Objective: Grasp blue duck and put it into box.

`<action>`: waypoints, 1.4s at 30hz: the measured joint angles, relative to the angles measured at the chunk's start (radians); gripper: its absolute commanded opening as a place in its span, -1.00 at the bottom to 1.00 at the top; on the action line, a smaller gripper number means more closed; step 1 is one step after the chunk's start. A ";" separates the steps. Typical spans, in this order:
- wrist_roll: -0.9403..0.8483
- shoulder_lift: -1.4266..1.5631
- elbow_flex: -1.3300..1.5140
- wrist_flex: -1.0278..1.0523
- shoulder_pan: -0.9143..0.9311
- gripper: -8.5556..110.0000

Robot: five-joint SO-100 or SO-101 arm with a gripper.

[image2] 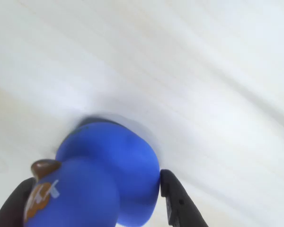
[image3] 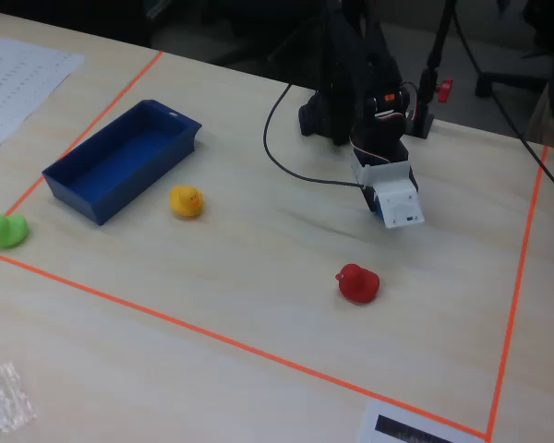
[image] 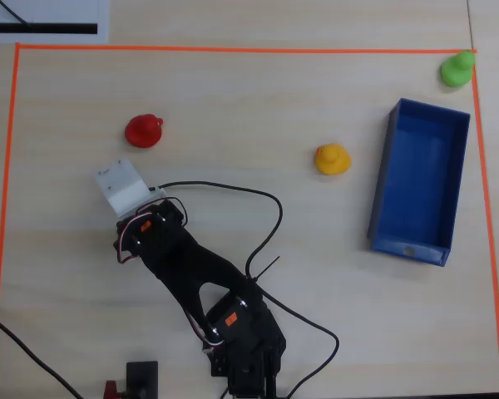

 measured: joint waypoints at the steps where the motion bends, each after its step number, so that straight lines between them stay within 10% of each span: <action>1: 0.000 0.000 0.000 -0.005 0.000 -0.29; 8: -0.009 -0.025 0.006 -0.037 0.020 -0.86; 20: -0.055 0.101 -0.002 -0.061 0.193 -0.86; 30: -0.272 0.311 -0.258 0.043 0.733 -0.86; 42: -0.365 -0.307 -1.002 0.276 1.582 -0.86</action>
